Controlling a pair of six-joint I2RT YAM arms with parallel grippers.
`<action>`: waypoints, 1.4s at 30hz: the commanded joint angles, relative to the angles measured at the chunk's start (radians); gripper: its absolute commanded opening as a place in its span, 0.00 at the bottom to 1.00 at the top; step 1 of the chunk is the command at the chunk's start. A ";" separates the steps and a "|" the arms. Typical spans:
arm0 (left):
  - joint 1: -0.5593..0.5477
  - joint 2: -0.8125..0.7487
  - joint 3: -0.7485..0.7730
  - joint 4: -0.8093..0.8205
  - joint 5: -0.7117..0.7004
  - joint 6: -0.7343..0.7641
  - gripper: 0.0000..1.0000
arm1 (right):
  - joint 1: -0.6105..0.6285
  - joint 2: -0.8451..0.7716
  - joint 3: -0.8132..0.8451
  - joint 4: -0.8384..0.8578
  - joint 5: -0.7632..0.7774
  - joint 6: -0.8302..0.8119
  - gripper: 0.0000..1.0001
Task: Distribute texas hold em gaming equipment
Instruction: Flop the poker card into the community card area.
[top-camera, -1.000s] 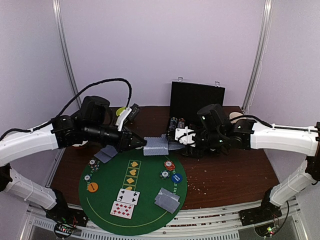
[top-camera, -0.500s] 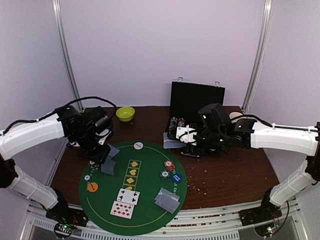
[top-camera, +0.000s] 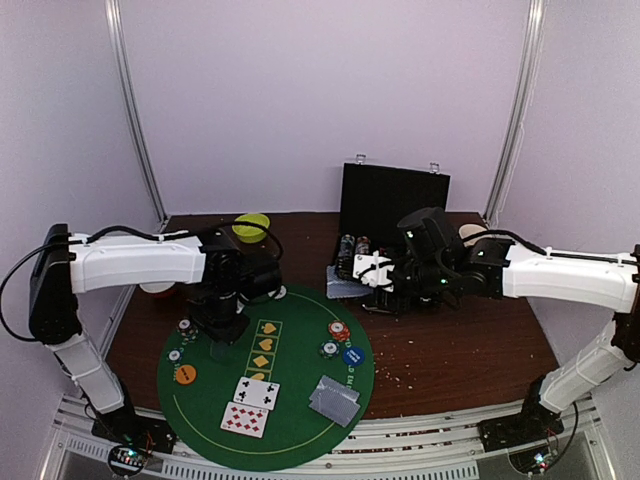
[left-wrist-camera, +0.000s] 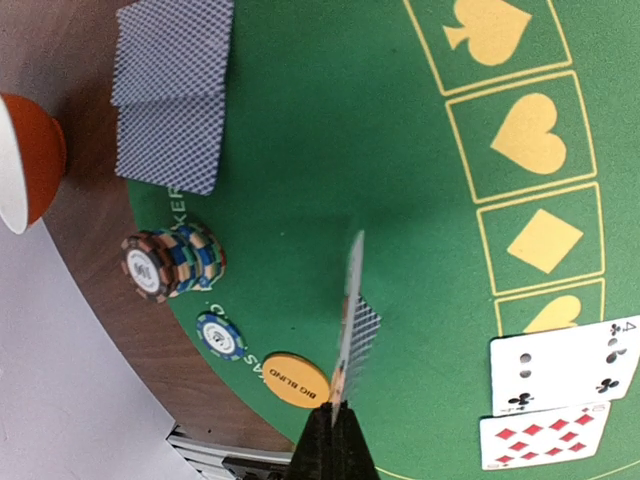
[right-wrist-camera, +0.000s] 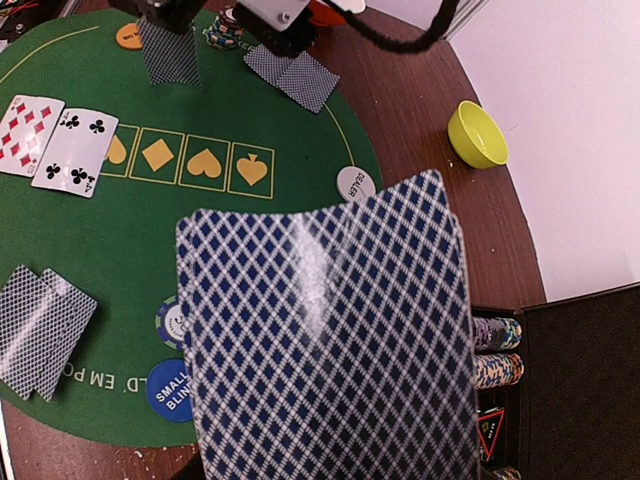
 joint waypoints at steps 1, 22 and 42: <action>-0.013 0.064 0.041 0.085 0.042 0.029 0.00 | -0.005 -0.022 -0.008 0.009 -0.023 0.013 0.48; -0.014 0.187 -0.001 0.478 0.442 0.092 0.03 | -0.004 -0.030 -0.025 0.008 -0.021 0.023 0.48; 0.218 0.093 -0.101 0.724 0.470 0.157 0.21 | -0.005 -0.028 -0.036 0.015 -0.020 0.035 0.48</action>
